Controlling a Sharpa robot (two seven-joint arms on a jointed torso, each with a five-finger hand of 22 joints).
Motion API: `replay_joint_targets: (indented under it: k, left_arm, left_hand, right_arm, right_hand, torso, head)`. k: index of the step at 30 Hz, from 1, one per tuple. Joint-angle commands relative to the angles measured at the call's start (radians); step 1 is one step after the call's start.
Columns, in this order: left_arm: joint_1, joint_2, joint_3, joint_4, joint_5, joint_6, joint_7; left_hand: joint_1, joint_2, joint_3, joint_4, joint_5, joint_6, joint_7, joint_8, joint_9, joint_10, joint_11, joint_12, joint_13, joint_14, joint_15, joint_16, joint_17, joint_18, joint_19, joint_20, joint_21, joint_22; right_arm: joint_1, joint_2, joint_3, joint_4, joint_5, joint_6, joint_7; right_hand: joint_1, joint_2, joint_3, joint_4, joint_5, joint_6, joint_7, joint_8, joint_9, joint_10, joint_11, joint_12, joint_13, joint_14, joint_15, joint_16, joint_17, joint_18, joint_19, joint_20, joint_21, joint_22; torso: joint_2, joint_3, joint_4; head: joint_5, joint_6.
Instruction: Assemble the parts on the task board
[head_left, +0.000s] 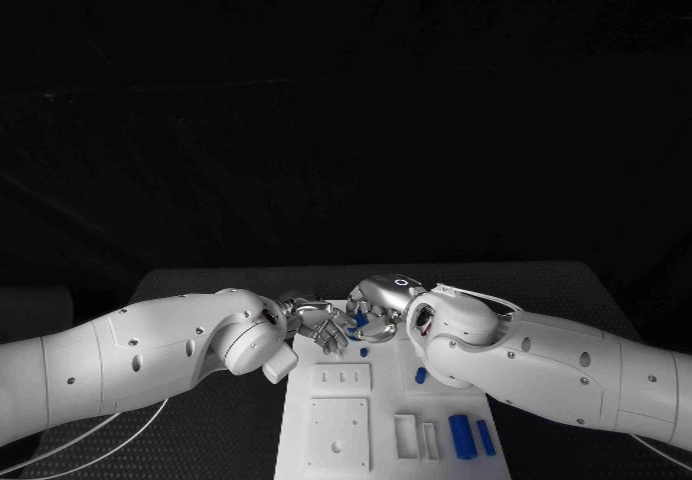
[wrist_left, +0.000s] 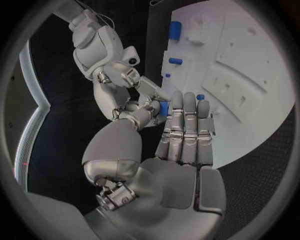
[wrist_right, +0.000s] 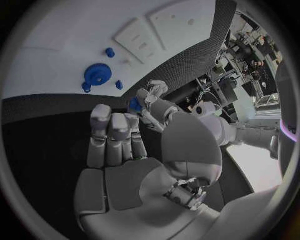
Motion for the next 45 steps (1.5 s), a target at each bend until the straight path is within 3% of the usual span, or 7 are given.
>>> replay_joint_targets:
  k: [1, 4, 9, 14, 18, 31, 45]
  left_arm:
    - [0.0, 0.002, 0.0, 0.001, -0.006, 0.014, 0.011]
    - [0.0, 0.002, 0.0, 0.0, -0.006, 0.014, 0.012]
    - [0.0, 0.0, 0.0, -0.001, -0.008, 0.005, 0.017]
    - [0.0, -0.002, 0.0, -0.005, -0.008, 0.004, 0.019]
    - [0.0, -0.004, 0.0, -0.005, -0.008, 0.015, 0.018]
    - [0.0, -0.008, 0.0, -0.004, -0.027, 0.039, 0.002]
    - [0.0, -0.009, 0.0, -0.009, -0.038, 0.041, -0.003]
  left_hand:
    - [0.003, 0.028, 0.008, -0.005, 0.003, 0.011, -0.001, 0.003, 0.002, 0.011, -0.002, 0.003, 0.002, 0.002, -0.005, 0.003, 0.001, 0.01, -0.009, -0.003, 0.005, 0.018]
    - [0.004, 0.049, 0.008, -0.014, 0.003, 0.023, -0.006, 0.01, 0.007, 0.019, -0.006, 0.007, 0.005, 0.005, -0.006, 0.007, 0.004, 0.009, -0.011, -0.003, 0.005, 0.018]
    - [0.004, 0.055, 0.008, -0.017, 0.003, 0.028, -0.008, 0.012, 0.009, 0.022, -0.008, 0.009, 0.006, 0.007, -0.007, 0.01, 0.005, 0.008, -0.012, -0.004, 0.006, 0.018]
    - [0.001, 0.069, 0.007, -0.032, 0.017, 0.045, -0.016, 0.02, 0.017, 0.038, -0.015, 0.018, 0.012, 0.019, -0.015, 0.027, 0.015, 0.006, -0.009, -0.009, 0.01, 0.018]
    - [-0.003, 0.078, 0.007, -0.039, 0.022, 0.048, -0.018, 0.021, 0.021, 0.043, -0.017, 0.02, 0.014, 0.021, -0.017, 0.034, 0.019, 0.004, -0.008, -0.012, 0.012, 0.019]
    - [-0.006, 0.085, 0.008, -0.049, 0.024, 0.049, -0.018, 0.021, 0.024, 0.042, -0.018, 0.021, 0.016, 0.017, -0.018, 0.039, 0.022, 0.001, -0.01, -0.014, 0.013, 0.019]
    - [-0.009, 0.087, 0.009, -0.056, 0.028, 0.051, -0.019, 0.021, 0.027, 0.045, -0.019, 0.024, 0.018, 0.018, -0.02, 0.046, 0.025, -0.001, -0.009, -0.016, 0.016, 0.019]
  right_arm:
    - [0.0, 0.0, 0.001, 0.001, -0.011, 0.009, 0.001]
    - [0.0, -0.001, 0.001, 0.0, -0.009, 0.009, 0.002]
    - [0.0, -0.003, 0.001, -0.004, 0.018, 0.012, 0.005]
    - [0.0, -0.004, 0.001, -0.009, 0.039, 0.005, 0.016]
    - [0.0, -0.004, 0.001, -0.016, 0.046, 0.001, 0.017]
    - [-0.017, -0.009, 0.001, -0.033, 0.064, -0.009, 0.023]
    - [-0.023, -0.021, 0.0, -0.005, 0.079, -0.026, 0.04]
  right_hand:
    - [0.0, 0.007, 0.007, 0.001, -0.001, 0.09, 0.037, 0.003, 0.043, 0.008, -0.001, -0.007, 0.0, 0.006, -0.004, -0.007, 0.001, 0.014, 0.006, -0.002, 0.0, 0.004]
    - [0.0, 0.006, 0.008, 0.001, -0.001, 0.09, 0.037, 0.002, 0.043, 0.008, -0.001, -0.007, 0.0, 0.006, -0.004, -0.007, 0.001, 0.014, 0.006, -0.002, 0.0, 0.004]
    - [0.0, 0.006, 0.008, 0.001, -0.001, 0.09, 0.037, 0.002, 0.043, 0.008, -0.001, -0.007, 0.0, 0.006, -0.004, -0.007, 0.001, 0.014, 0.006, -0.002, 0.0, 0.004]
    - [-0.049, -0.103, -0.008, 0.039, 0.007, -0.005, 0.066, -0.062, 0.015, -0.006, 0.025, -0.021, -0.008, 0.006, 0.018, -0.014, -0.002, 0.014, 0.009, -0.001, -0.006, 0.001]
    - [-0.065, -0.138, -0.029, 0.063, 0.005, -0.029, 0.079, -0.081, 0.004, -0.018, 0.038, -0.022, -0.007, 0.003, 0.03, -0.018, -0.001, 0.014, 0.008, -0.006, -0.011, -0.001]
    - [-0.053, -0.14, -0.042, 0.076, 0.005, -0.05, 0.089, -0.096, -0.005, -0.03, 0.047, -0.019, -0.006, -0.001, 0.039, -0.02, 0.002, 0.014, 0.004, -0.011, -0.017, -0.001]
    - [-0.044, -0.137, -0.042, 0.076, 0.006, -0.049, 0.089, -0.097, -0.006, -0.031, 0.047, -0.018, -0.006, -0.001, 0.039, -0.021, 0.003, 0.014, 0.003, -0.012, -0.018, -0.001]
  torso:
    - [0.0, 0.0002, -0.0002]
    - [0.0, 0.0003, -0.0002]
    - [0.0, 0.0, -0.0001]
    - [0.0, -0.0001, -0.0003]
    - [0.0, 0.0003, -0.0001]
    - [0.0, 0.0008, -0.0005]
    - [0.0, 0.0009, -0.0002]
  head:
    - [0.001, 0.0]
    - [0.001, 0.0]
    - [0.001, -0.001]
    - [0.002, 0.0]
    - [0.002, 0.0]
    - [0.003, 0.0]
    - [0.003, -0.001]
